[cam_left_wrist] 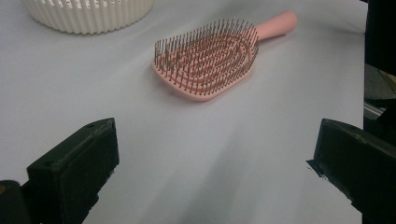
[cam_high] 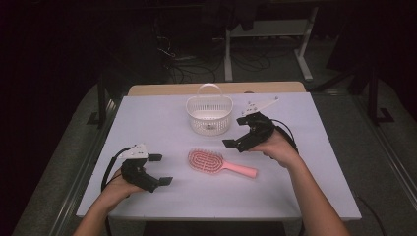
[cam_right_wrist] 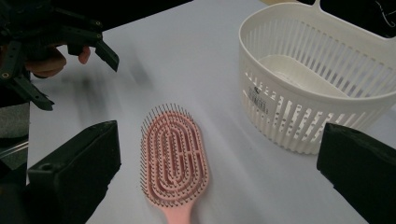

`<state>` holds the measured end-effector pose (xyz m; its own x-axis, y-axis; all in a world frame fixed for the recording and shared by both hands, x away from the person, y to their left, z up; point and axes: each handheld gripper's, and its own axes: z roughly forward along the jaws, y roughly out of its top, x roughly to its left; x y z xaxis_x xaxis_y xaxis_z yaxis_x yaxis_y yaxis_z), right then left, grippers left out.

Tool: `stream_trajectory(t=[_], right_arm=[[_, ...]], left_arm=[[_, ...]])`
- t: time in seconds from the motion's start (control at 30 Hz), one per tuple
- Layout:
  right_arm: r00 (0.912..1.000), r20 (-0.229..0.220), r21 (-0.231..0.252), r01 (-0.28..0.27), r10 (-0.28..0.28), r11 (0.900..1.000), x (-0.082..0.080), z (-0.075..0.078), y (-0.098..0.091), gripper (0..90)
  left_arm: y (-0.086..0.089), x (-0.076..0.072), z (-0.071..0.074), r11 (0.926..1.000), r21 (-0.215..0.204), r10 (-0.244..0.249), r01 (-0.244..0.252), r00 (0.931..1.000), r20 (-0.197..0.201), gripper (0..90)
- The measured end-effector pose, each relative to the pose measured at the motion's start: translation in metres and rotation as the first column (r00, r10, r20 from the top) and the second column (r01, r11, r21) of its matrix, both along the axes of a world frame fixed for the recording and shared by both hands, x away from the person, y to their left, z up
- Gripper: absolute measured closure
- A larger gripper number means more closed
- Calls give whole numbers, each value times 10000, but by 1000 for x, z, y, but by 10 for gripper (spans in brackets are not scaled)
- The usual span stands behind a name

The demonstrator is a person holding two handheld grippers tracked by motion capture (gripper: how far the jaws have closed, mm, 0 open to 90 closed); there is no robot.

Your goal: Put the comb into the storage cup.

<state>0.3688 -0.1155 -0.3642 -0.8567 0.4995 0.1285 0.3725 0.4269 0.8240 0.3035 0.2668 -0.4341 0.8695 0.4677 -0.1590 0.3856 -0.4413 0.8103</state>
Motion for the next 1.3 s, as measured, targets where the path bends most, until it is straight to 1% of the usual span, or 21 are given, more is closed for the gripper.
stream_trajectory(t=[0.23, 0.43, 0.83, 0.97, 1.1, 1.3], right_arm=[[9997, -3, 96, -252, 253, 9996, 1, 2, 8, 0], [9989, -4, -180, -470, 470, 9987, 1, -1, 13, 0], [9979, -29, -765, -654, 654, 9949, 0, -3, 11, 0], [9965, -143, -1020, -828, 818, 9913, -2, -4, 12, 0], [9950, -152, -1284, -1003, 991, 9866, -4, -5, 14, 0], [9947, -177, -1613, -1029, 1014, 9815, -5, -8, 17, 0]], left_arm=[[0, 0, 0, 10000, 7, -8, 8, 10000, 11, 2], [-1, 0, 0, 10000, 16, -35, 35, 10000, 2, 2], [-1, 0, 0, 9999, 118, -64, 63, 10000, 40, 2], [-3, 0, 0, 10000, 47, -79, 79, 10000, 43, 2], [-3, 1, 0, 9999, 119, -114, 113, 9999, 53, 2], [-2, 1, 1, 10000, 50, -60, 59, 10000, 61, 2]])
